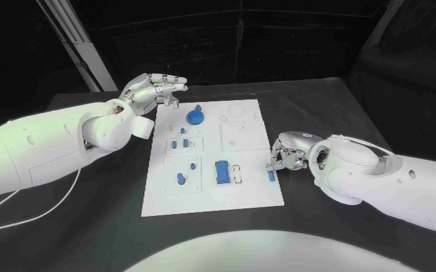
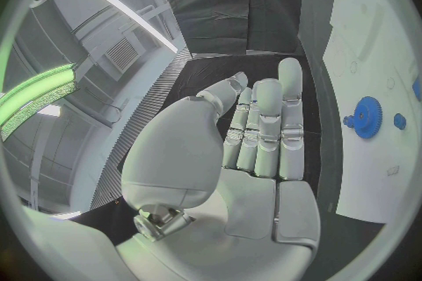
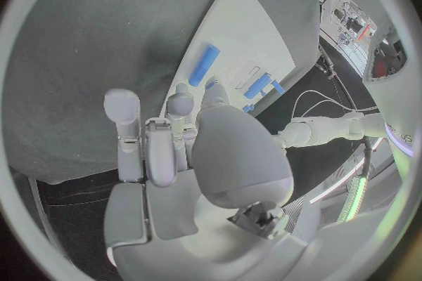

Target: Assemble the parts on the task board

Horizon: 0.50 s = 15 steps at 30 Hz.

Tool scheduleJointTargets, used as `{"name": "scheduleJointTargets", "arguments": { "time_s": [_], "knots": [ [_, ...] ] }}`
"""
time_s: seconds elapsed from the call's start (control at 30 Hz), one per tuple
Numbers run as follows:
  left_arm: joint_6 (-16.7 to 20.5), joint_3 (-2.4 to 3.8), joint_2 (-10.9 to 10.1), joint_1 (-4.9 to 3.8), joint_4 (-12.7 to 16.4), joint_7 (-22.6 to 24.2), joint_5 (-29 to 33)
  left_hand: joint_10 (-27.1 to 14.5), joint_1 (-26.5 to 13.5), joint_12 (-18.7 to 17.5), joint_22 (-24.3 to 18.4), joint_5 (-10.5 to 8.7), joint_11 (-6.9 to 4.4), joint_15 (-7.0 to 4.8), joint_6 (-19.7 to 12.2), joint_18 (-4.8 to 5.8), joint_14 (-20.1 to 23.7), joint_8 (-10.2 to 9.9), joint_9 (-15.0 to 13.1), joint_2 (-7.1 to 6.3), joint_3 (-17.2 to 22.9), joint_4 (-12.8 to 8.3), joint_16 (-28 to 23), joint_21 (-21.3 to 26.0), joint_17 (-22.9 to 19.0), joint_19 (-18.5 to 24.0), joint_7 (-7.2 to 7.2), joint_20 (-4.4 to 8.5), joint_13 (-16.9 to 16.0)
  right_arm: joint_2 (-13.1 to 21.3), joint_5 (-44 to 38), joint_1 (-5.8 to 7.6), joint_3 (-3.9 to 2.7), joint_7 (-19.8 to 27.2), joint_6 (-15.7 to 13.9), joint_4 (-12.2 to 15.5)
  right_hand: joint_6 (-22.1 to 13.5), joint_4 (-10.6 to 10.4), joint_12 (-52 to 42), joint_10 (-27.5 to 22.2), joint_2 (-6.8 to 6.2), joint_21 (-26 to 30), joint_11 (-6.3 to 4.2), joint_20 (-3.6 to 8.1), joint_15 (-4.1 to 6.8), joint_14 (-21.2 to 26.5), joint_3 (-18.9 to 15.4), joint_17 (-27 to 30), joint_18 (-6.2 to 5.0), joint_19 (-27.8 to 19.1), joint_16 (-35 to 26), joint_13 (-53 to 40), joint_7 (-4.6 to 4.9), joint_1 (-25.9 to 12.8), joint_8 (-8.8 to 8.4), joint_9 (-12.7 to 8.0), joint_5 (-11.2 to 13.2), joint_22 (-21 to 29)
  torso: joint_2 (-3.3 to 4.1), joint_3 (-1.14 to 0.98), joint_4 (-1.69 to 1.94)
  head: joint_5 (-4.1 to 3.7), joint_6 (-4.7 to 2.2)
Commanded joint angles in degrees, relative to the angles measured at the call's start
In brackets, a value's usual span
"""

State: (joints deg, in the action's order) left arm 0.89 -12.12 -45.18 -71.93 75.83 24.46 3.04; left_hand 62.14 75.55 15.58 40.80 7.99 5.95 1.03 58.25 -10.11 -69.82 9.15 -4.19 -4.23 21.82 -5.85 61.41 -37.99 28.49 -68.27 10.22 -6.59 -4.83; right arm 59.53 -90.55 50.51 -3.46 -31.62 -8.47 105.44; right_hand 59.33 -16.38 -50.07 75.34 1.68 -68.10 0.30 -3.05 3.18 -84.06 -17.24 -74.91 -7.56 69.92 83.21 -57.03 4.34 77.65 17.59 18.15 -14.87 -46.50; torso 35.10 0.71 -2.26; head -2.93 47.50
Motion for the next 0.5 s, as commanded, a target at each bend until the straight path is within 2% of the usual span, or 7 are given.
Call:
{"name": "scheduleJointTargets", "arguments": {
  "time_s": [0.03, 0.27, 0.5],
  "knots": [
    [-0.4, 0.04, 0.0, -0.05, 0.0, 0.3, 0.2, -0.3, 0.2, 0.2, -0.1, -0.13, 0.07, 0.03, -0.5, -0.35, 0.4, 0.2, 0.1, 0.42, -0.2, -0.2, -0.2, 0.2, -0.1, 0.4, 0.08, -0.11, -0.1, -0.4, -1.2, 0.03, 0.02, -0.2, 2.8, -0.1, 0.4, 0.0, 0.1, 0.1, -0.07, 0.3, -0.25, 0.24, 0.48, -3.4, -0.3, -2.9, -0.33, -0.3, -0.2, 0.0, 0.10, -0.4, 0.36, 0.1, 0.3, 0.1, -0.04, 0.01, -0.02, 0.04, 0.04],
    [-0.5, 0.03, 0.0, -0.01, 0.0, 0.3, 0.2, -0.3, 0.2, 0.2, -0.1, -0.13, 0.07, 0.03, -0.5, -0.35, 0.4, 0.2, 0.1, 0.42, -0.2, -0.2, -0.2, 0.2, -0.1, 0.4, 0.08, -0.11, -0.1, -1.0, -2.6, 0.00, 0.05, -0.3, 4.6, -0.5, 0.5, 0.0, -0.1, 0.2, -0.15, 0.4, -0.29, 0.29, 0.52, -3.4, -0.5, -2.9, -0.32, -0.3, -0.2, -0.2, 0.06, -0.4, 0.46, 0.2, 0.9, 0.1, -0.02, 0.06, 0.01, 0.01, 0.07],
    [-0.6, 0.03, 0.0, 0.00, 0.0, 0.2, 0.2, -0.3, 0.2, 0.2, -0.1, -0.13, 0.07, 0.03, -0.5, -0.35, 0.4, 0.2, 0.1, 0.42, -0.2, -0.2, -0.2, 0.2, -0.1, 0.4, 0.08, -0.11, -0.1, -1.7, -5.1, -0.06, 0.09, -0.5, 6.3, -0.8, 0.5, 0.1, 0.0, 0.2, -0.41, 0.6, -0.34, 0.35, 0.57, -3.4, -0.7, -2.7, -0.34, -0.3, -0.4, -0.1, 0.00, -0.3, 0.63, 0.4, 2.4, 0.3, -0.03, 0.01, 0.00, 0.03, 0.03]
  ]
}}
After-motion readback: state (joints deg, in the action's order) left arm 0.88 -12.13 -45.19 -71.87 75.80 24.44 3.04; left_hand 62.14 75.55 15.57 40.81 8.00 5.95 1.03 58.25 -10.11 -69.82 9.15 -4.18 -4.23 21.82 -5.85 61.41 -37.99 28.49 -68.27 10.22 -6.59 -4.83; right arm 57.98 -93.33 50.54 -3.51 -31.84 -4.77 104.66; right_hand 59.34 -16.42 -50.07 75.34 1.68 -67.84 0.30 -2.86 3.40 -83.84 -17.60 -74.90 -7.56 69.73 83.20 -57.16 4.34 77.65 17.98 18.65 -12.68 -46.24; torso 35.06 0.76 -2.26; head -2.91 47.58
